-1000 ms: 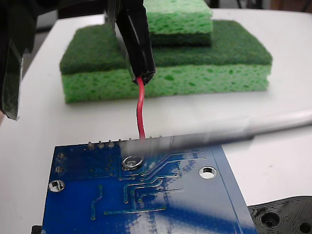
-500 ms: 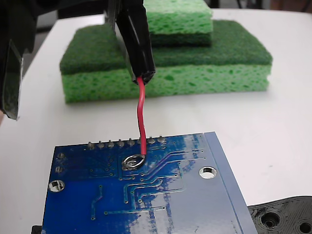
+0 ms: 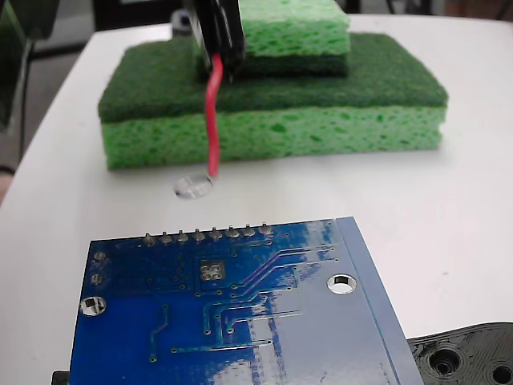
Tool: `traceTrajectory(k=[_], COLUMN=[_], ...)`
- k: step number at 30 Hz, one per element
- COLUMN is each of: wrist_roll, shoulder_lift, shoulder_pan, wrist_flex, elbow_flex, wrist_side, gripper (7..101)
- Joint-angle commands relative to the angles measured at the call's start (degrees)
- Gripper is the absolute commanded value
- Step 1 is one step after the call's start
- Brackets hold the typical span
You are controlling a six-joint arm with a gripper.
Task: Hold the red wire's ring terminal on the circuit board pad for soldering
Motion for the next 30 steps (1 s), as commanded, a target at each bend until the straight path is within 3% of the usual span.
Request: traceTrajectory(k=[1, 8, 16, 24, 27, 30], wrist_roll=[1.5, 7.3, 12.9, 17.2, 19.5, 20.9], shoulder_lift=[2.4, 10.3, 26.6, 39.0, 48.7, 58.3], shoulder_pan=[-1.1, -4.1, -7.7, -12.3, -13.6, -16.7], wrist_flex=[-0.2, -1.8, -8.4, -10.7, -10.0, -5.5], elbow_flex=[0.3, 5.9, 22.2, 37.4, 43.9, 46.9], wrist_side=[2.4, 6.8, 11.7, 16.7, 18.0, 21.2], gripper=[100.3, 100.3, 100.3, 100.3, 100.3, 100.3])
